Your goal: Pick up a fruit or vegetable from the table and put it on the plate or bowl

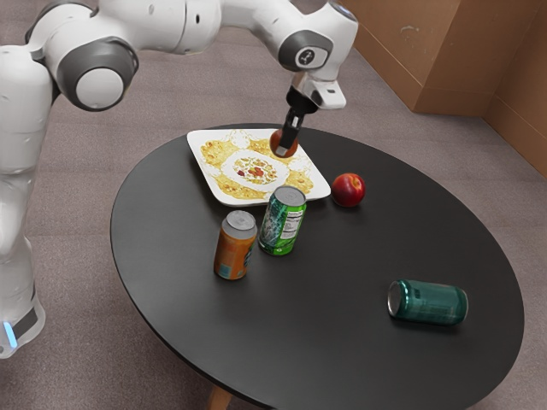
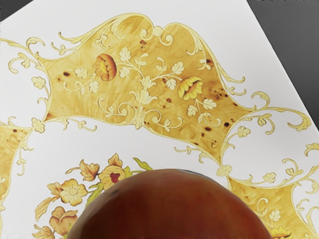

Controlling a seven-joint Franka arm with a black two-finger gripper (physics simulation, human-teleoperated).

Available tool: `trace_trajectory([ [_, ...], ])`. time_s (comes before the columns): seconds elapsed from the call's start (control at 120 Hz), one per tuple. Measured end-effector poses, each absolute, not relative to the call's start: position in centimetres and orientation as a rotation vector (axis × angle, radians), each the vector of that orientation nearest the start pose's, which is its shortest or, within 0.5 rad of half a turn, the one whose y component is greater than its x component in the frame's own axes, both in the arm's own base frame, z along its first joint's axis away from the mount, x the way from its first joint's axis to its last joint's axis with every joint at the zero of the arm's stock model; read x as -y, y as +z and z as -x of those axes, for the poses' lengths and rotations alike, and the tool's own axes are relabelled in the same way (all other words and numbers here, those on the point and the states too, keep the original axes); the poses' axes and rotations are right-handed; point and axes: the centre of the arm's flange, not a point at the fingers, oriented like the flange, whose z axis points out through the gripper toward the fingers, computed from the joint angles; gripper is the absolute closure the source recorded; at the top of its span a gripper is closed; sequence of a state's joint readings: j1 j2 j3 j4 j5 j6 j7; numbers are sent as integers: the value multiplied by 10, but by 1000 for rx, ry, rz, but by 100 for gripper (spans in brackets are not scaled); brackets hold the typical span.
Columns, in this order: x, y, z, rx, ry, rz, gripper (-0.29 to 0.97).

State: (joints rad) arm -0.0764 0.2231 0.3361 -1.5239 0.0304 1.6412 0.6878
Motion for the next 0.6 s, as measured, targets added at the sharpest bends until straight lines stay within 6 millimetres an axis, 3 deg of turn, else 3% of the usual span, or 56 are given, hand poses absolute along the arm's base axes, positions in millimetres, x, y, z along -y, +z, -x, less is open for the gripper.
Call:
trace_trajectory([
  [0.233,-143,527,-599,-562,213,3042,9],
  [0.6,-142,525,-597,-436,232,3067,1],
])
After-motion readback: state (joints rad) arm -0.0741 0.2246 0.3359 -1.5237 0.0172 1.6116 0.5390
